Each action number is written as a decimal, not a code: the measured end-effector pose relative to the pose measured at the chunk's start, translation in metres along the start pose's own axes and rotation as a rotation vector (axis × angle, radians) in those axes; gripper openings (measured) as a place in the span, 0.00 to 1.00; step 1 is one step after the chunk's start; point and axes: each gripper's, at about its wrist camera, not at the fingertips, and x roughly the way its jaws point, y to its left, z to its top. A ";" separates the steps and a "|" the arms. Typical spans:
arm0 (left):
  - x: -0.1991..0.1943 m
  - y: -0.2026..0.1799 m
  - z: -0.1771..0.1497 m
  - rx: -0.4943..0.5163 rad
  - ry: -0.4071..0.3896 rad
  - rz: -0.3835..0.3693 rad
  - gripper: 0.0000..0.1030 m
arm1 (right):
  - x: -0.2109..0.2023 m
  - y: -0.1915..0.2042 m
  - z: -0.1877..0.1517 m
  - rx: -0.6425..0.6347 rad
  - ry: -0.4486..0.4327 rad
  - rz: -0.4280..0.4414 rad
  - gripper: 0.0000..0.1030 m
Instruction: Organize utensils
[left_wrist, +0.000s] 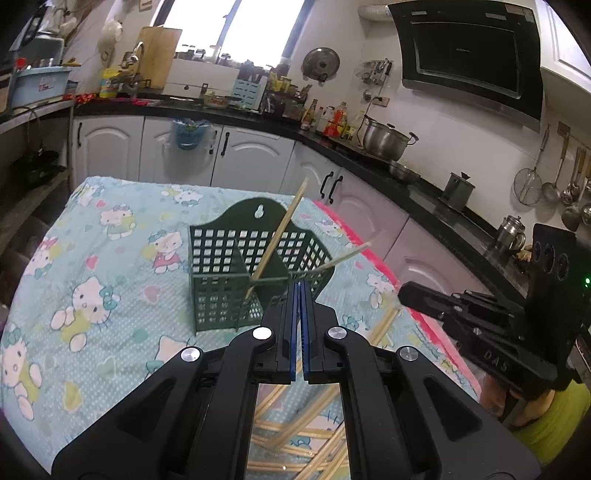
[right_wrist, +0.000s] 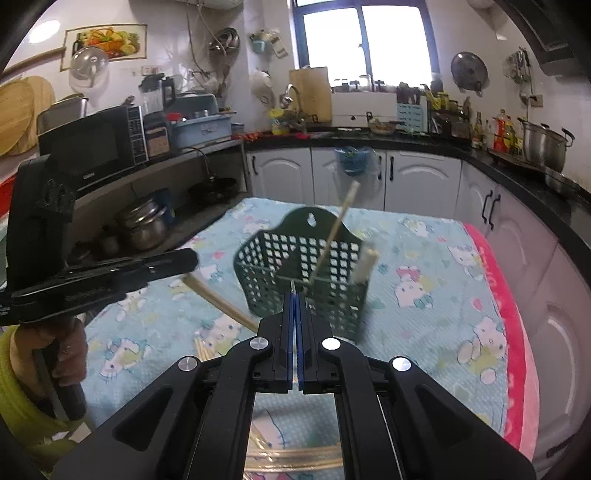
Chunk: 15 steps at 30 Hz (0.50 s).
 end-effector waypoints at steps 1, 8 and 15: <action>0.000 -0.001 0.002 0.002 0.000 -0.004 0.00 | 0.000 0.002 0.002 0.000 -0.004 0.005 0.01; 0.002 -0.008 0.012 0.026 0.011 -0.011 0.00 | -0.003 0.010 0.013 -0.012 -0.027 0.015 0.01; -0.006 -0.013 0.024 0.034 -0.016 -0.031 0.00 | -0.012 0.013 0.027 -0.020 -0.065 0.017 0.01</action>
